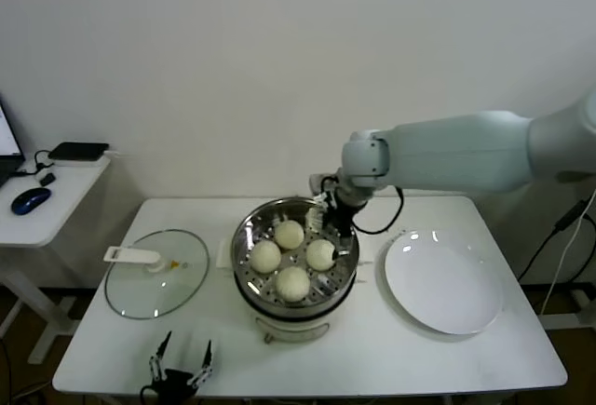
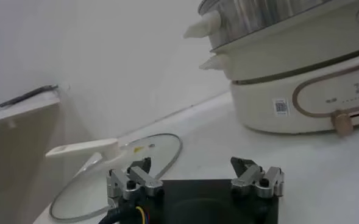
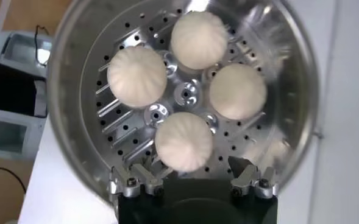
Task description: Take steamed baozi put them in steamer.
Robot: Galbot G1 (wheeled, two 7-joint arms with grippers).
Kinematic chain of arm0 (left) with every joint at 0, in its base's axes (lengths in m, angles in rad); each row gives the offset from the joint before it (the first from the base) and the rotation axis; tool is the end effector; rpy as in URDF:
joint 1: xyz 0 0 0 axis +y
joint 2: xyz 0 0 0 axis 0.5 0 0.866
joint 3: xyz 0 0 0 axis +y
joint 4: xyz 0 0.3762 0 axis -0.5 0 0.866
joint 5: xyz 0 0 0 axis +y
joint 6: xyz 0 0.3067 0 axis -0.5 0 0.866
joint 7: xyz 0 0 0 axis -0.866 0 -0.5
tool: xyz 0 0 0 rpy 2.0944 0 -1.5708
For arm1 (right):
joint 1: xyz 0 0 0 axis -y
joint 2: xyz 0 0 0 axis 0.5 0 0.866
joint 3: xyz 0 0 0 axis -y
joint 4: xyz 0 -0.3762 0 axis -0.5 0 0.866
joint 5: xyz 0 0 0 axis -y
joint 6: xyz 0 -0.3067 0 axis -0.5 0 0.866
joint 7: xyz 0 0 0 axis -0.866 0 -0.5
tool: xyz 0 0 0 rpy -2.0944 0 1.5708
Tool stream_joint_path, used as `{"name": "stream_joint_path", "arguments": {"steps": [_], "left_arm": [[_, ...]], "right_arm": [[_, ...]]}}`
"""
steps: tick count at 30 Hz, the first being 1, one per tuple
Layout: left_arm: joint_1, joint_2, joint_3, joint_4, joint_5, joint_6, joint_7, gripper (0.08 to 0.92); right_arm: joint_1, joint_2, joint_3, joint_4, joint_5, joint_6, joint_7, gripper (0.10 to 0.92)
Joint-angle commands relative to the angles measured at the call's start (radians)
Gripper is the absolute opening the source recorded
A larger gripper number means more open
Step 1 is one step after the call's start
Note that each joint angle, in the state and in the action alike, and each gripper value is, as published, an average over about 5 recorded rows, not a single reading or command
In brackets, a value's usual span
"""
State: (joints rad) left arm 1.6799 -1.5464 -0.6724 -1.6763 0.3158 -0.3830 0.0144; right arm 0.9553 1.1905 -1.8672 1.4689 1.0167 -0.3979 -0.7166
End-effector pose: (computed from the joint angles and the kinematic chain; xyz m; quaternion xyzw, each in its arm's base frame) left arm 0.0406 0.0536 -0.4547 -0.0200 -0.9782 -0.1895 0.0826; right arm 0.5071 0.0421 -0.0120 0.5406 -0.5364 0.5293 0.3739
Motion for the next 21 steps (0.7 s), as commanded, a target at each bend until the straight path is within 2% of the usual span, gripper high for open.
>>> {"name": "stream_joint_path", "arguments": {"steps": [1, 3, 6, 10, 13, 17, 21], "left_arm": [[-0.002, -0.001, 0.004, -0.013, 0.005, 0.002, 0.001, 0.823], [-0.006, -0.002, 0.006, -0.012, 0.008, 0.001, 0.001, 0.823], [-0.01, -0.004, 0.009, -0.011, 0.013, 0.001, 0.002, 0.823], [-0.011, -0.008, 0.01, -0.013, 0.02, 0.002, 0.002, 0.823], [-0.014, -0.012, 0.01, -0.01, 0.024, 0.001, 0.001, 0.823], [-0.016, -0.019, 0.009, -0.007, 0.03, 0.001, 0.001, 0.823], [-0.016, -0.026, 0.011, -0.006, 0.036, 0.0, 0.0, 0.823]], "right_arm": [[0.081, -0.382, 0.086, 0.249, 0.07, -0.087, 0.288, 0.823], [-0.032, -0.507, 0.206, 0.294, 0.053, -0.075, 0.427, 0.823], [-0.224, -0.659, 0.409, 0.353, 0.022, -0.049, 0.562, 0.823], [-0.557, -0.827, 0.721, 0.437, -0.09, -0.023, 0.639, 0.823], [-0.956, -0.931, 1.115, 0.493, -0.203, 0.029, 0.676, 0.823], [-1.716, -0.964, 1.855, 0.545, -0.298, 0.134, 0.707, 0.823], [-2.303, -0.829, 2.372, 0.574, -0.381, 0.255, 0.73, 0.823]]}}
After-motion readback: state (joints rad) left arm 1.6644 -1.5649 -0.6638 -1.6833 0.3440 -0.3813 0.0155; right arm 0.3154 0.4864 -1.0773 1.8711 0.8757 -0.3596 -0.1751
